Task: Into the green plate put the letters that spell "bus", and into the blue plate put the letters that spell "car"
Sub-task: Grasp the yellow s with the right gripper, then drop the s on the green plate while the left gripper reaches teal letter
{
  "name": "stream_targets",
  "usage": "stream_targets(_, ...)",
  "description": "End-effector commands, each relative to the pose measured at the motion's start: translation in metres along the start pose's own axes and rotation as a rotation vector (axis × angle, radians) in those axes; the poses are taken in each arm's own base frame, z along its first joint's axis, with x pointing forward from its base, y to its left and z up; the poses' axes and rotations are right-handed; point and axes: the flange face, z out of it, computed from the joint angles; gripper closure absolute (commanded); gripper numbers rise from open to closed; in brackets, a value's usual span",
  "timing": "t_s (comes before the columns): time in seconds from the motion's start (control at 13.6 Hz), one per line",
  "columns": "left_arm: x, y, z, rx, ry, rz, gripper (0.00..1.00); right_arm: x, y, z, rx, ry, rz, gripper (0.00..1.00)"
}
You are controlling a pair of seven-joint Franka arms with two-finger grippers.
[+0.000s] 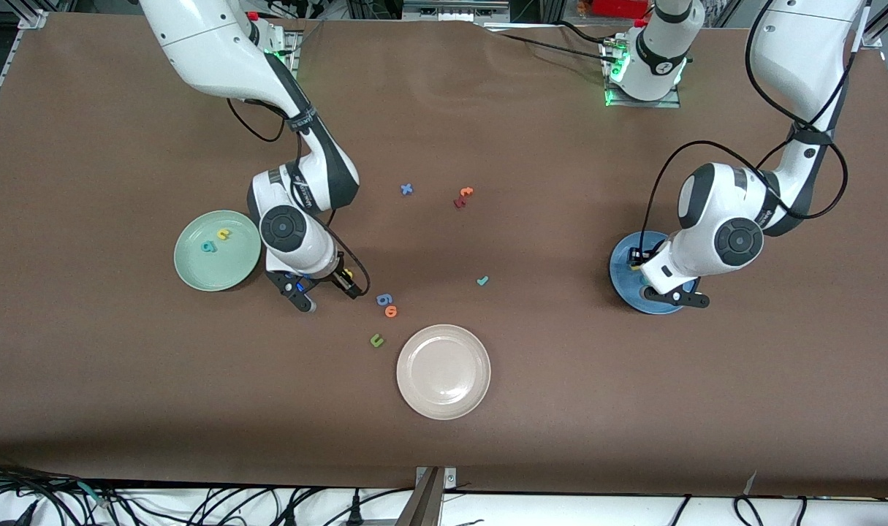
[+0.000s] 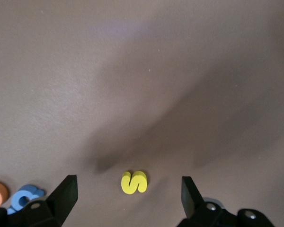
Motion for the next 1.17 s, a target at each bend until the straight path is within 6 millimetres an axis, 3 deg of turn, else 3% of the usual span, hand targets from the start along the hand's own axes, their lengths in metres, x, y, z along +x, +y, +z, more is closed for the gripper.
stream_targets(0.0,0.0,0.001,-0.016,0.022,0.026,0.027,0.0,-0.004,-0.007,0.013,-0.002,-0.011,0.015,0.06)
stream_targets(0.07,0.0,0.004,-0.017,0.02,0.029,0.025,0.0,-0.006,-0.007,0.014,-0.004,-0.012,0.011,0.14)
stream_targets(0.22,0.006,0.019,-0.024,0.018,0.049,0.028,0.0,-0.007,-0.006,0.018,-0.011,-0.015,0.01,0.19)
stream_targets(0.29,0.012,0.041,-0.023,0.018,0.053,0.015,0.0,-0.008,-0.006,0.021,-0.014,-0.016,0.009,0.24)
stream_targets(0.44,0.028,0.112,-0.022,0.002,0.073,-0.05,0.0,-0.01,-0.007,0.023,-0.018,-0.015,0.002,0.35)
stream_targets(0.59,0.04,0.168,-0.023,-0.004,0.103,-0.111,0.0,-0.011,-0.007,0.024,-0.019,-0.017,-0.005,0.5)
stream_targets(0.95,0.063,0.248,-0.034,-0.117,0.137,-0.101,0.0,-0.011,-0.006,0.024,-0.02,-0.016,-0.015,0.88)
stream_targets(1.1,0.067,0.27,-0.024,-0.121,0.137,-0.075,0.0,-0.011,-0.007,0.022,-0.019,-0.015,-0.021,0.92)
